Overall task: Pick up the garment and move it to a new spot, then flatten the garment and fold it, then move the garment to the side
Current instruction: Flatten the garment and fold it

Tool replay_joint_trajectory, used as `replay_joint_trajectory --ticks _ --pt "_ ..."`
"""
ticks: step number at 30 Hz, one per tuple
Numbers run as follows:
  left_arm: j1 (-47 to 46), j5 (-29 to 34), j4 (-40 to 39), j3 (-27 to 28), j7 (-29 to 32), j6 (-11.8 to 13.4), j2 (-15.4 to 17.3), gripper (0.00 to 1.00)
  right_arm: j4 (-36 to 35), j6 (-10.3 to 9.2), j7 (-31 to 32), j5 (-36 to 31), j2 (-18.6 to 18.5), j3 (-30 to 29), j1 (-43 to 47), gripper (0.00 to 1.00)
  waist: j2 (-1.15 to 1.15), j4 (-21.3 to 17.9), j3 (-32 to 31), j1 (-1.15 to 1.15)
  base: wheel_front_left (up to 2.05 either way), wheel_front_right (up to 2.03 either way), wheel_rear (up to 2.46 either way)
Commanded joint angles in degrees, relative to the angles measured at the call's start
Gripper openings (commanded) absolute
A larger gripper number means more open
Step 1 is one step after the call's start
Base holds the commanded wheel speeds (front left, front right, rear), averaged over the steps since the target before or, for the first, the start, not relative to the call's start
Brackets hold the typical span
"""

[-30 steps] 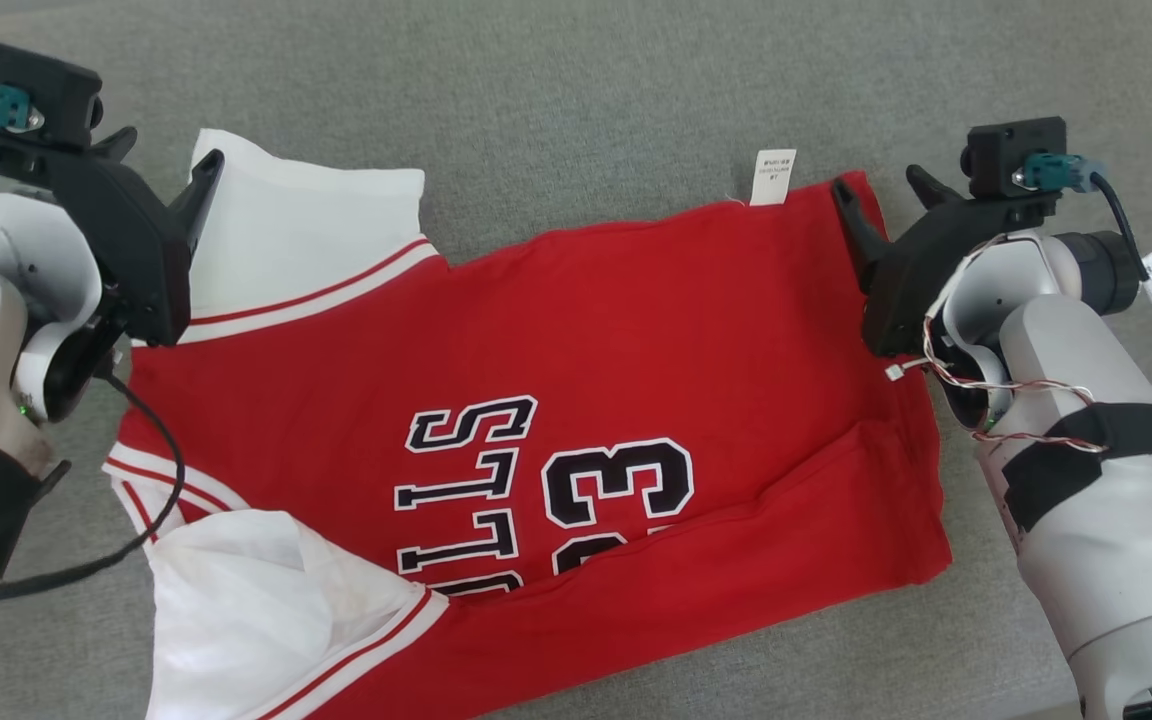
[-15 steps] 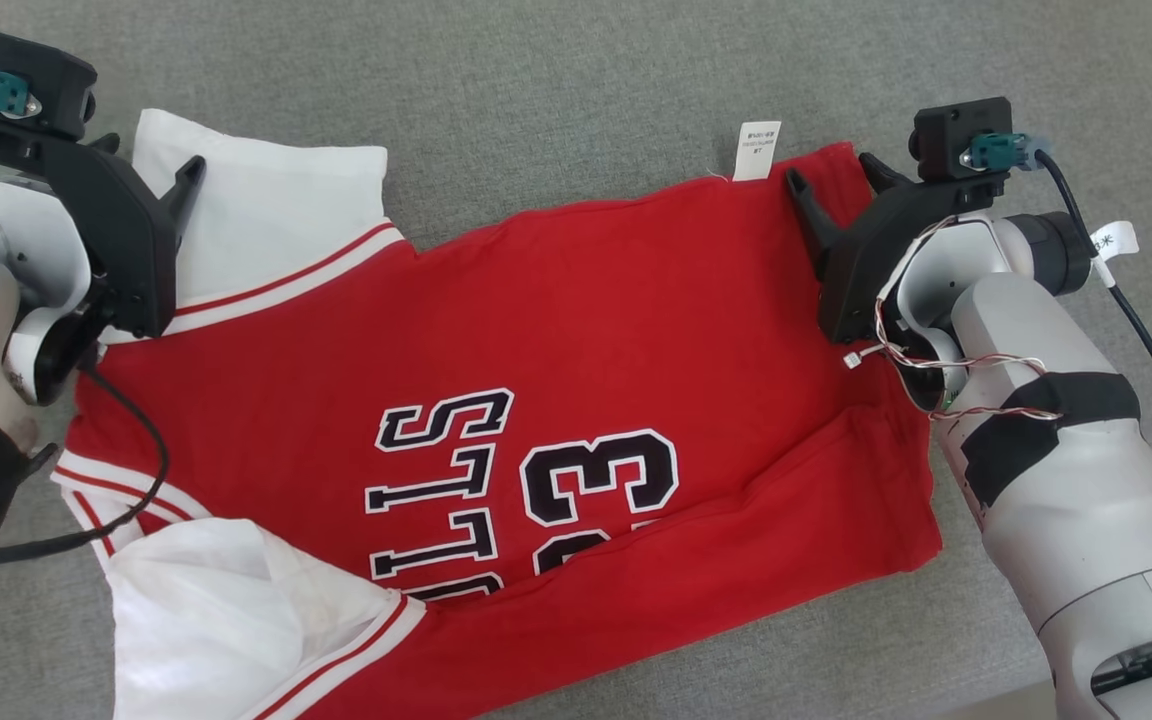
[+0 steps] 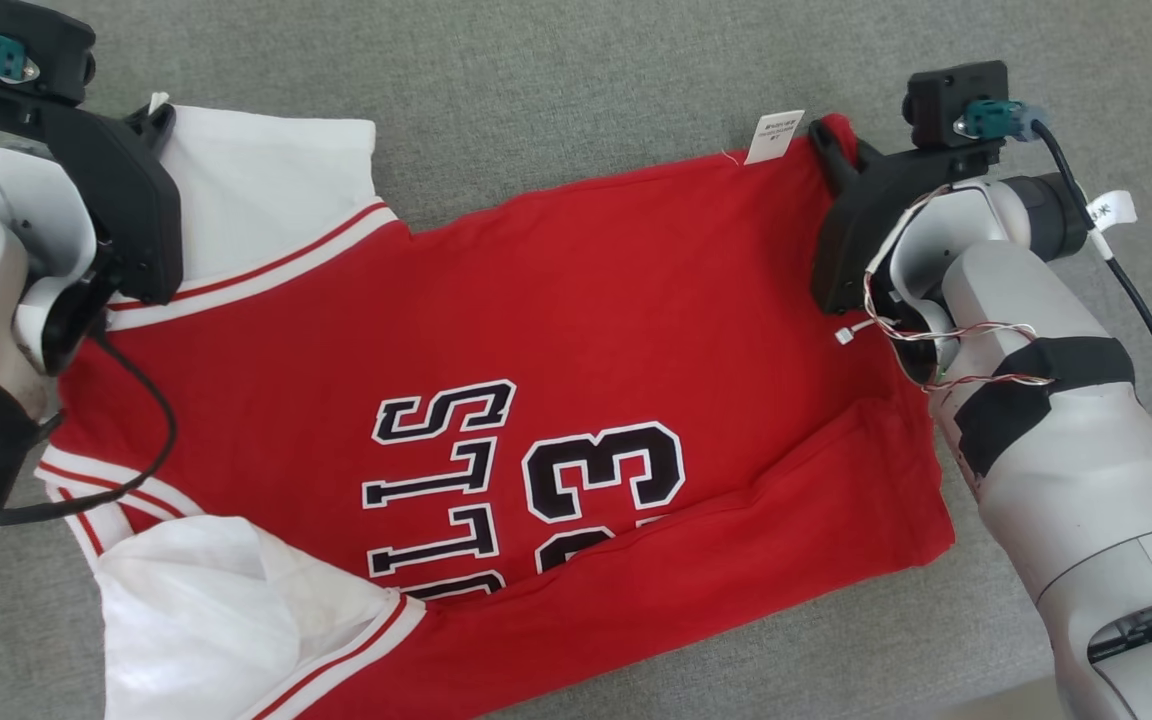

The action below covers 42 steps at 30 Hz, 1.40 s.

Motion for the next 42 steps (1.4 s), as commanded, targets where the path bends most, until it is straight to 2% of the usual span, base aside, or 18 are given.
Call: replay_joint_trajectory --ticks 1,6,13,19,25,31,35,39,42 --pt "0.66 -0.87 0.12 -0.39 -1.14 0.14 -0.11 0.00 0.48 0.05 -1.32 0.45 -0.50 -0.08 -0.31 0.00 0.00 0.46 -0.71 0.00 0.00 0.00 0.00" --pt "1.34 -2.97 -2.42 0.02 -8.08 0.14 -0.60 0.00 1.86 0.04 -5.77 0.64 -1.89 -0.02 1.32 0.00 0.00 2.00 -3.16 0.00 0.00 0.00 0.00" --pt "5.71 -4.11 -7.44 0.02 -16.74 0.15 0.58 0.00 2.66 -0.01 -11.93 1.79 -3.98 0.15 4.90 0.00 0.00 5.01 -6.19 0.00 0.00 0.00 0.00" --pt "10.64 -4.70 -13.17 0.71 -21.30 1.18 1.48 0.00 2.14 -0.01 -15.63 2.65 -5.07 0.93 7.77 0.00 0.00 6.96 -7.87 0.00 0.00 0.00 0.00" --pt "17.71 -4.16 -22.86 0.87 -26.04 4.69 2.89 0.00 0.71 -0.01 -17.61 3.85 -6.12 1.38 11.40 0.00 0.00 8.51 -9.77 0.00 0.00 0.00 0.00" --pt "26.25 -2.81 -32.91 0.48 -29.63 9.96 4.48 0.00 -2.89 -0.01 -18.23 4.86 -7.70 1.19 15.72 0.00 0.00 9.55 -11.47 0.00 0.00 0.00 0.00" --pt "31.72 -1.53 -38.29 0.54 -31.10 13.63 5.22 0.00 -8.23 -0.01 -18.26 4.90 -9.19 -0.09 19.46 0.00 0.00 10.10 -12.52 0.00 0.00 0.00 0.00" --pt "36.81 -1.28 -42.07 1.25 -32.00 16.00 5.62 0.00 -12.92 -0.01 -18.19 4.72 -10.26 -1.77 24.02 0.00 0.00 10.44 -13.56 0.00 0.00 0.00 0.00" --pt "40.08 -1.19 -43.24 1.98 -32.31 16.86 5.99 0.00 -15.58 -0.01 -18.20 4.89 -10.71 -3.12 27.03 0.00 0.00 10.61 -14.29 0.00 0.00 0.00 0.00"
